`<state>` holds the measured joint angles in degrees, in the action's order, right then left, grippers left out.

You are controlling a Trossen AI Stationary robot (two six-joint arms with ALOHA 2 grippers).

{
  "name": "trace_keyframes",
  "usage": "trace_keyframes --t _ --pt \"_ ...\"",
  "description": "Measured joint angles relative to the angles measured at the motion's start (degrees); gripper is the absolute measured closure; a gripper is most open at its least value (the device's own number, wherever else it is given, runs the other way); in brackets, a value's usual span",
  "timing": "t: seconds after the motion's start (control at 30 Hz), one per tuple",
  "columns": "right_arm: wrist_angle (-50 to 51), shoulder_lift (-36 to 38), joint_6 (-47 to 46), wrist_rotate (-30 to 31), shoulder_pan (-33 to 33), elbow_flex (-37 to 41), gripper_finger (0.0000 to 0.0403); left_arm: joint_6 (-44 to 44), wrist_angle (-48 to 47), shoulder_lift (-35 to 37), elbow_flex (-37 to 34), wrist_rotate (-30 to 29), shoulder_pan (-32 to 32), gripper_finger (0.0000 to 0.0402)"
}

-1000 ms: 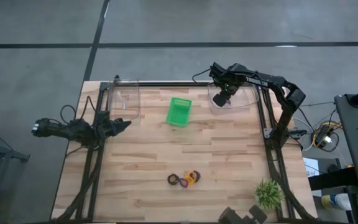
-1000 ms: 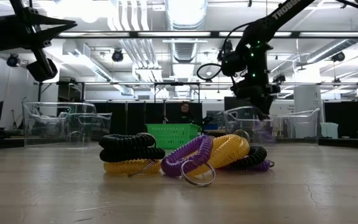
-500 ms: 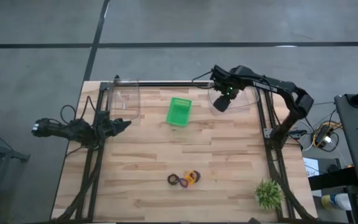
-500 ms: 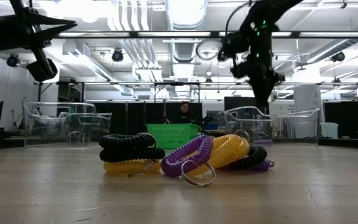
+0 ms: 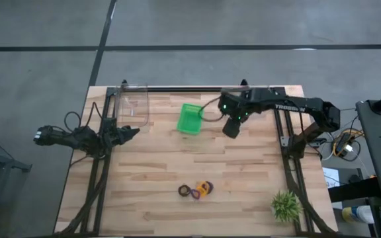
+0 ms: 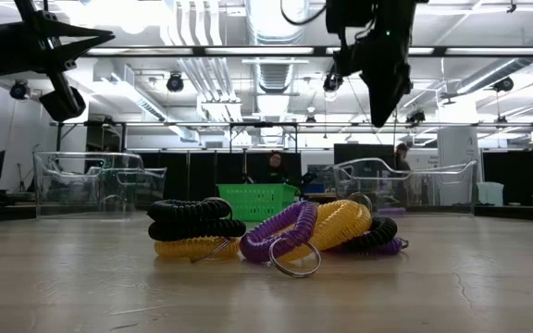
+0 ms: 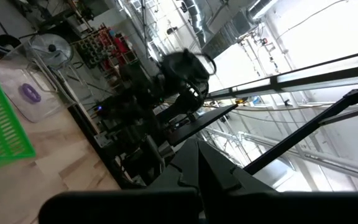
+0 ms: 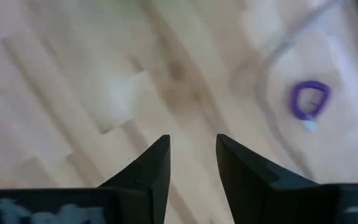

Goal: Sort spring keychains
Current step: Put the purple spring keychain into the right transparent bin

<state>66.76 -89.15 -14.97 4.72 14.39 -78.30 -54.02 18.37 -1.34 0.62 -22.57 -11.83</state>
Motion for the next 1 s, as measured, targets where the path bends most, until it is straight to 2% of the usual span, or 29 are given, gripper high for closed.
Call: trace_keyframes --t 0.37,0.7,1.0 --pt "-8.5 -0.5 -5.1 -3.3 -12.6 0.0 0.0287 0.0 -1.9 0.0 0.0 0.0 0.0 0.0401" --pt "-22.6 -1.0 -1.5 -6.7 -20.3 0.0 0.03 0.0 -2.8 0.0 0.0 0.0 0.0 0.0401" --pt "-31.3 -5.7 -5.7 -9.9 -25.3 0.0 0.0318 0.0 -4.4 -0.2 0.0 0.1 0.0 0.0401"
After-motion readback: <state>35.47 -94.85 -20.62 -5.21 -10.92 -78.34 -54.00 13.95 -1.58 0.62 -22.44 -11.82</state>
